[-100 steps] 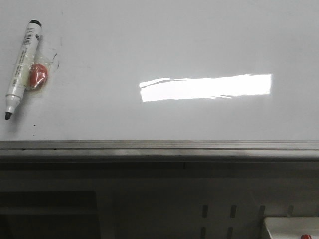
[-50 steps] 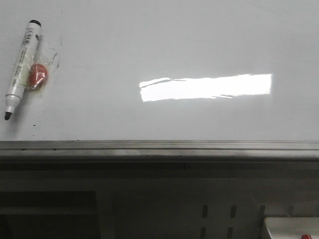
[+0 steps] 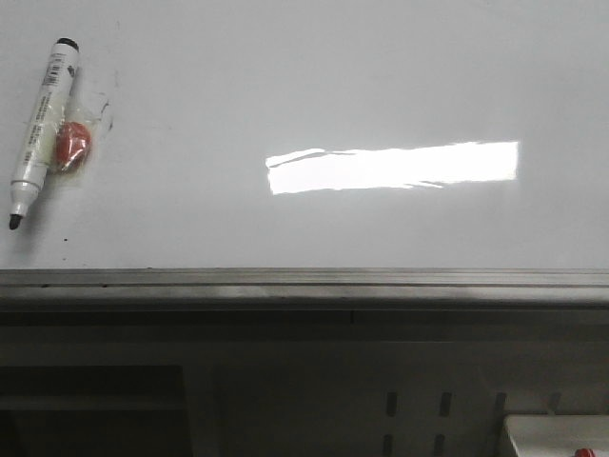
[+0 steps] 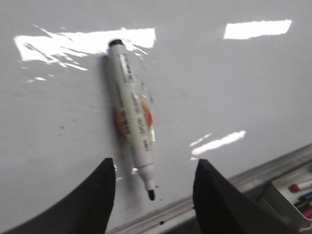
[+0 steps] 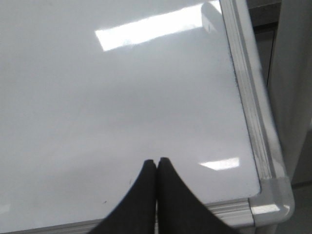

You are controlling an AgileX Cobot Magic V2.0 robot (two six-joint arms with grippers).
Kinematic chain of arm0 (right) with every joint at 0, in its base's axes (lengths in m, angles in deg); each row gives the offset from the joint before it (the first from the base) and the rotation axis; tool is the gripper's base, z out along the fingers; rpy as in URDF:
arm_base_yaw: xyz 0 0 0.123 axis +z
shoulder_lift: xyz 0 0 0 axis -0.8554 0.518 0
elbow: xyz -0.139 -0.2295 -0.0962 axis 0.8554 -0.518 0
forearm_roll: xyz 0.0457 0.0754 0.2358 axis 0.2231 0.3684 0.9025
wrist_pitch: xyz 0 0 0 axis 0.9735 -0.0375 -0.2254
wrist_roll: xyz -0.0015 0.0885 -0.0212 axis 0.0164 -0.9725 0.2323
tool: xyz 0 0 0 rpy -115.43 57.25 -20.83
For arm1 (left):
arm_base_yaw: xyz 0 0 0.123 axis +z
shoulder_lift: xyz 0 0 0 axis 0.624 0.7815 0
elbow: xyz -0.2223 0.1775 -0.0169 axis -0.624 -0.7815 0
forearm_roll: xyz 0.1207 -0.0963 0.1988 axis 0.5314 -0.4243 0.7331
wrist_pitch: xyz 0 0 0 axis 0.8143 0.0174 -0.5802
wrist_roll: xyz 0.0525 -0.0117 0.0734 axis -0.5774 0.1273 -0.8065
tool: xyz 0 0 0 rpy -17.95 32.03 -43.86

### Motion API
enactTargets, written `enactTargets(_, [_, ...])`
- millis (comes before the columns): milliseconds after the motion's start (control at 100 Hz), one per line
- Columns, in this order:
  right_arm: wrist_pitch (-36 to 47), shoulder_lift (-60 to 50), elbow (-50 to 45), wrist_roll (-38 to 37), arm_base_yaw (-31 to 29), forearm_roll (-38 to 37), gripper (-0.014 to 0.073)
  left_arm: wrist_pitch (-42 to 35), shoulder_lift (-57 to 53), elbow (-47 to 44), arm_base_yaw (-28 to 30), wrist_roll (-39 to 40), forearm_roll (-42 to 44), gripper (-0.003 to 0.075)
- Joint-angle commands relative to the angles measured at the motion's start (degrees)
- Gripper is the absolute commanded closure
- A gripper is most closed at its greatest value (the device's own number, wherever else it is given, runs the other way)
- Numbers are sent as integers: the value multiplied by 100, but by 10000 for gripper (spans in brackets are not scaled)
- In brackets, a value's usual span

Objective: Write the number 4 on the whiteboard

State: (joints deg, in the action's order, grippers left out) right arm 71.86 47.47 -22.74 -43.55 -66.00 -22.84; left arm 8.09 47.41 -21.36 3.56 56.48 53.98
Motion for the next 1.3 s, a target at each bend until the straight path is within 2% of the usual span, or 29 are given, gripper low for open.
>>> enactTargets(0, [467, 84, 217, 0, -29, -7, 658, -761, 585, 304, -247, 53, -181, 377])
enactTargets(210, [467, 84, 217, 0, -29, -7, 658, -1362, 1744, 564, -262, 53, -369, 328])
enactTargets(530, [467, 84, 217, 0, -29, -7, 658, -1651, 2536, 682, -262, 53, -977, 346])
enactTargets(620, [452, 84, 217, 0, -29, -7, 658, -1651, 2648, 682, -262, 53, -1122, 456])
enactTargets(740, [392, 84, 217, 0, 1, -7, 658, -1651, 2673, 682, -262, 29, -1125, 731])
enactTargets(800, [366, 84, 246, 0, 111, -7, 658, -1651, 2673, 682, -262, 15, -1103, 741])
enactTargets(920, [-301, 84, 551, 0, 636, -7, 658, -1651, 2673, 682, -262, 15, -876, 741])
enactTargets(1030, [-827, 199, 908, 132, 1411, -7, 658, -1651, 2560, 682, -262, 15, 13, 741])
enactTargets(1290, [-530, 1112, 1660, 158, 3807, -7, 658, -1963, 2027, 682, -262, 15, 2373, 741])
